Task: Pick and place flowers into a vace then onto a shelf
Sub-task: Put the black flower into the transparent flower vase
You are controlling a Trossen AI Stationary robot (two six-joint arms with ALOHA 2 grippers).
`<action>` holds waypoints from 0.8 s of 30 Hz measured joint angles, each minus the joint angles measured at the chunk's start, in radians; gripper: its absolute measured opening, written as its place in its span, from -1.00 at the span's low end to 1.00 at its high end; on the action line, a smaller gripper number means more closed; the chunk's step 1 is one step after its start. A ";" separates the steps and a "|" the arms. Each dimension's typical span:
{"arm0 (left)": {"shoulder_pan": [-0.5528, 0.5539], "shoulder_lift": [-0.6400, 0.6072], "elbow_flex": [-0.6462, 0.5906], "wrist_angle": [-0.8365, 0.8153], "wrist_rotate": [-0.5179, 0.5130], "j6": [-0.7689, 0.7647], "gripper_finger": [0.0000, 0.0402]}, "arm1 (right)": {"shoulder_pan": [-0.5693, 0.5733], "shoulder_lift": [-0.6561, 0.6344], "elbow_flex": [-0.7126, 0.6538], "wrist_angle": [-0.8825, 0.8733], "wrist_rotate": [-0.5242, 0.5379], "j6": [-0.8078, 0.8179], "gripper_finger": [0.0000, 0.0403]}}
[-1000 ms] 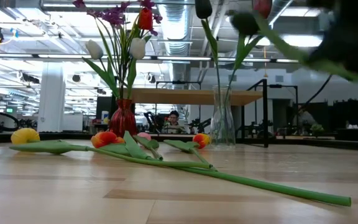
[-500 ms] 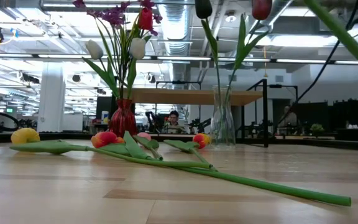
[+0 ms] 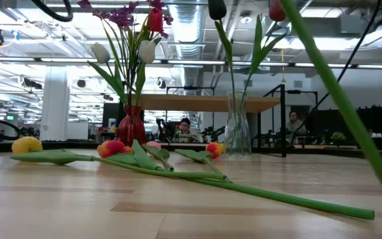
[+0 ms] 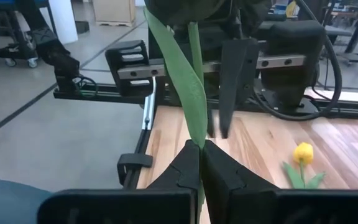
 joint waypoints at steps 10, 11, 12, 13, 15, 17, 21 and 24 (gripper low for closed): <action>0.020 0.000 -0.002 -0.018 0.032 0.012 -0.35 | -0.011 0.000 0.000 -0.024 -0.004 0.011 -1.00; 0.020 0.000 -0.002 -0.010 0.034 0.014 -0.31 | -0.012 0.000 0.000 -0.029 -0.005 0.019 -1.00; 0.020 0.000 -0.002 -0.004 0.034 0.019 -0.27 | -0.015 0.000 0.000 -0.036 -0.005 0.025 -1.00; 0.020 0.000 -0.002 0.004 0.035 0.025 -0.24 | -0.018 0.000 0.000 -0.044 -0.006 0.030 -1.00; 0.020 0.000 -0.002 0.030 0.035 0.046 -0.19 | -0.021 0.000 0.000 -0.061 -0.006 0.049 -1.00; 0.020 0.000 -0.002 0.062 0.049 0.064 -0.16 | -0.026 0.000 0.000 -0.069 -0.007 0.053 -1.00; 0.032 -0.001 -0.001 0.116 0.116 0.097 -0.15 | -0.034 0.000 0.000 -0.069 -0.010 0.053 -1.00; 0.053 -0.001 -0.001 0.120 0.166 0.075 -0.15 | -0.038 0.000 0.000 -0.069 -0.012 0.053 -1.00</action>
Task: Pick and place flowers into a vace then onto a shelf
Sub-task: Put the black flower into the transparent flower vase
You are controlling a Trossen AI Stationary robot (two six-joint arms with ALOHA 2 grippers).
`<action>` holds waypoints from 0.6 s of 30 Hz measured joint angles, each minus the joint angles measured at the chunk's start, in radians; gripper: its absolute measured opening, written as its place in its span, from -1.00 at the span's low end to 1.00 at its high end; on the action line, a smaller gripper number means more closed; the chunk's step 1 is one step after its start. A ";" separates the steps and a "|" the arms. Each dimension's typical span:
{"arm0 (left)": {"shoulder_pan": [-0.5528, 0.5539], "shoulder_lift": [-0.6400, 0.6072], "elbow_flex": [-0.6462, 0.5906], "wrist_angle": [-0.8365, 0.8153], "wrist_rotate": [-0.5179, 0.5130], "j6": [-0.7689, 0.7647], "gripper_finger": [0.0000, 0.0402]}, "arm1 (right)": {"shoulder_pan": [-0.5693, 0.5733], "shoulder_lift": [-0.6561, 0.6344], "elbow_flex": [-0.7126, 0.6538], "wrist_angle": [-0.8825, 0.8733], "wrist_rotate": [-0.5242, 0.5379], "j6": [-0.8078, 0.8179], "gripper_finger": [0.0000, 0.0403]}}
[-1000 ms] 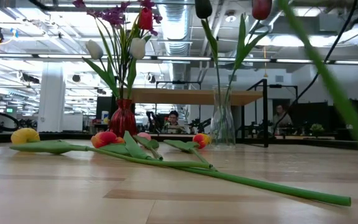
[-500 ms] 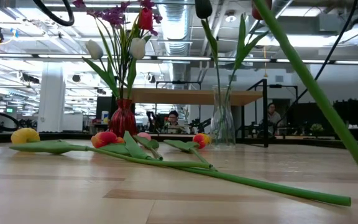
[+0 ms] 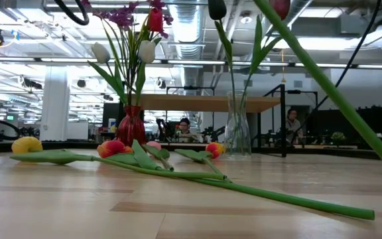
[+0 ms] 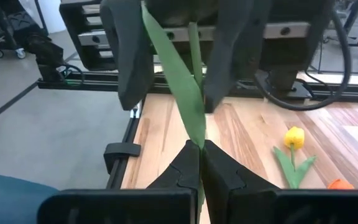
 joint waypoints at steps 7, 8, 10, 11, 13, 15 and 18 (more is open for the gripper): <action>0.024 0.000 0.000 -0.020 -0.007 -0.038 -0.20 | -0.001 0.000 0.000 0.000 0.003 0.000 -1.00; 0.024 0.000 0.000 -0.020 -0.008 -0.038 -0.24 | 0.000 0.000 0.000 0.000 0.003 0.000 -1.00; 0.025 0.000 0.000 -0.024 -0.008 -0.038 -0.37 | 0.000 0.000 0.000 0.000 0.003 0.000 -0.98; 0.025 0.000 0.000 -0.024 -0.009 -0.037 -0.46 | 0.000 0.000 0.000 0.000 0.003 0.000 -0.96; 0.024 0.000 0.000 -0.024 -0.010 -0.025 -0.66 | 0.001 0.000 0.000 0.000 0.003 0.000 -0.92; 0.022 0.000 0.000 -0.026 -0.021 -0.019 -0.87 | 0.002 0.000 0.000 0.000 0.002 0.000 -0.88; 0.018 0.000 0.000 -0.041 -0.047 -0.017 -0.95 | 0.002 0.000 0.000 -0.008 0.002 0.000 -0.81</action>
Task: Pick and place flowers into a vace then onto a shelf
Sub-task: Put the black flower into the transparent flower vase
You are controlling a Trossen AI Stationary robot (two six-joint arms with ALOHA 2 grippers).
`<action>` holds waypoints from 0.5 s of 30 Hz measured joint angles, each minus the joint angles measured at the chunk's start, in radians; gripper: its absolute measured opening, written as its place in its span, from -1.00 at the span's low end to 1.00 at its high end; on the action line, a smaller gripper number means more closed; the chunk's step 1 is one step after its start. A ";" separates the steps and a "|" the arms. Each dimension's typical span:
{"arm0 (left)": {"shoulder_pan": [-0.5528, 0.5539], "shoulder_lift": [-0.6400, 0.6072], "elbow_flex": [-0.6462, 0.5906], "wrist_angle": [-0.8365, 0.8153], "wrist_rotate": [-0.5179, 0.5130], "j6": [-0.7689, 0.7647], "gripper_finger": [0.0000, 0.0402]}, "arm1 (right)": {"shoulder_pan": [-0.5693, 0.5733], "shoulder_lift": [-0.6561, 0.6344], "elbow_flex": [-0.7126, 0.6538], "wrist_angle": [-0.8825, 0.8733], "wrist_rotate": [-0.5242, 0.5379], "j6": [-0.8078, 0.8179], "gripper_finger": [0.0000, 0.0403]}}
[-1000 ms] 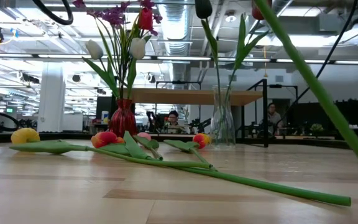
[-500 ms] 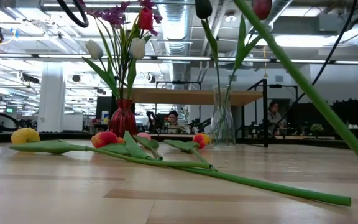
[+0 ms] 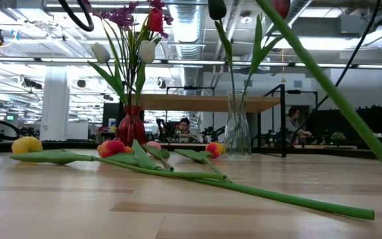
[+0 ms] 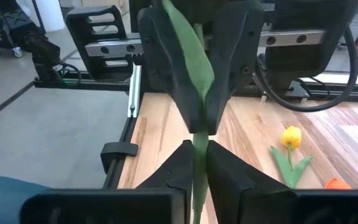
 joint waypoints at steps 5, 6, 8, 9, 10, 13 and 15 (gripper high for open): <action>0.000 0.000 0.003 -0.013 -0.026 0.047 -0.98 | -0.001 0.000 0.000 -0.040 0.004 0.000 -0.72; 0.000 0.000 0.006 -0.014 -0.026 0.060 -0.99 | -0.002 0.000 0.000 -0.045 0.004 0.000 -0.71; 0.002 0.000 0.025 -0.039 -0.027 0.077 -0.99 | -0.002 0.000 0.000 -0.047 0.004 0.000 -0.69; 0.004 0.000 0.041 -0.065 -0.026 0.082 -0.99 | -0.002 0.000 0.000 -0.047 0.004 -0.001 -0.69; 0.006 0.000 0.059 -0.103 -0.021 0.082 -0.99 | -0.003 0.000 0.000 -0.046 0.005 -0.005 -0.69; 0.018 0.000 0.114 -0.221 0.006 0.050 -0.99 | -0.010 -0.008 0.000 -0.051 0.004 -0.008 -0.68; 0.026 0.000 0.139 -0.263 0.022 0.034 -1.00 | -0.015 -0.009 0.000 -0.050 0.003 -0.008 -0.68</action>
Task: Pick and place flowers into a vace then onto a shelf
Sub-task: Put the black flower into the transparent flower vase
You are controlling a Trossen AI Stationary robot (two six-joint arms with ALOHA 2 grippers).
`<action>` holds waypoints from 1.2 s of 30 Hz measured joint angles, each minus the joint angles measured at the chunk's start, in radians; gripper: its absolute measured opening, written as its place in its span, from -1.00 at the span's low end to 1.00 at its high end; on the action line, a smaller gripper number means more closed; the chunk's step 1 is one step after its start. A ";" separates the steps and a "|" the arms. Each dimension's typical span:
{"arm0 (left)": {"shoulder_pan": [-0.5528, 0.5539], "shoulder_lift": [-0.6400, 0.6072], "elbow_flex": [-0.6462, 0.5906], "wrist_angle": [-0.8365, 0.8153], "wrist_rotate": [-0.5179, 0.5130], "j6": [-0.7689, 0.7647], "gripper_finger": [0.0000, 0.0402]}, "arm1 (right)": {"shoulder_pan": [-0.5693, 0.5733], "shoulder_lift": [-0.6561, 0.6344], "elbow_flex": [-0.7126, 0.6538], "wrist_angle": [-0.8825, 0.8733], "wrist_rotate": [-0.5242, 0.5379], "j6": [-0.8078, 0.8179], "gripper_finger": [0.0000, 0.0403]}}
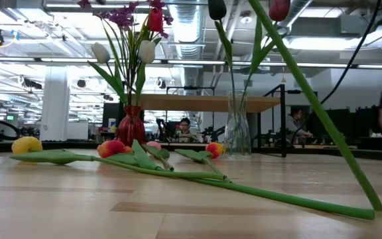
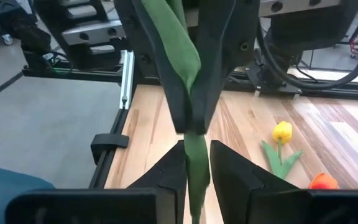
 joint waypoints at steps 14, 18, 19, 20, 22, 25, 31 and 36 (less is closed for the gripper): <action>0.000 -0.002 0.025 -0.035 -0.011 0.000 -0.91 | -0.006 -0.014 0.000 -0.002 -0.010 0.007 -0.97; -0.011 -0.024 0.024 -0.064 -0.093 -0.001 -0.79 | -0.006 -0.028 0.000 -0.007 0.019 0.008 -0.98; -0.015 -0.033 0.024 -0.072 -0.109 -0.003 -0.76 | -0.005 -0.032 0.000 -0.020 0.030 0.008 -0.99; -0.020 -0.043 0.024 -0.082 -0.118 -0.005 -0.73 | -0.003 -0.038 0.000 -0.036 0.034 0.008 -0.99; -0.030 -0.066 0.024 -0.099 -0.126 -0.015 -0.67 | 0.000 -0.045 0.000 -0.035 0.037 0.009 -0.99; -0.049 -0.099 0.024 -0.121 -0.131 -0.024 -0.61 | 0.001 -0.056 0.000 -0.060 0.047 0.009 -0.99; -0.096 -0.171 0.024 -0.155 -0.179 -0.039 -0.59 | 0.000 -0.080 0.000 -0.088 0.139 0.026 -1.00; -0.166 -0.206 -0.014 0.013 -0.305 0.019 -0.59 | 0.020 -0.138 0.000 -0.005 0.241 -0.083 -1.00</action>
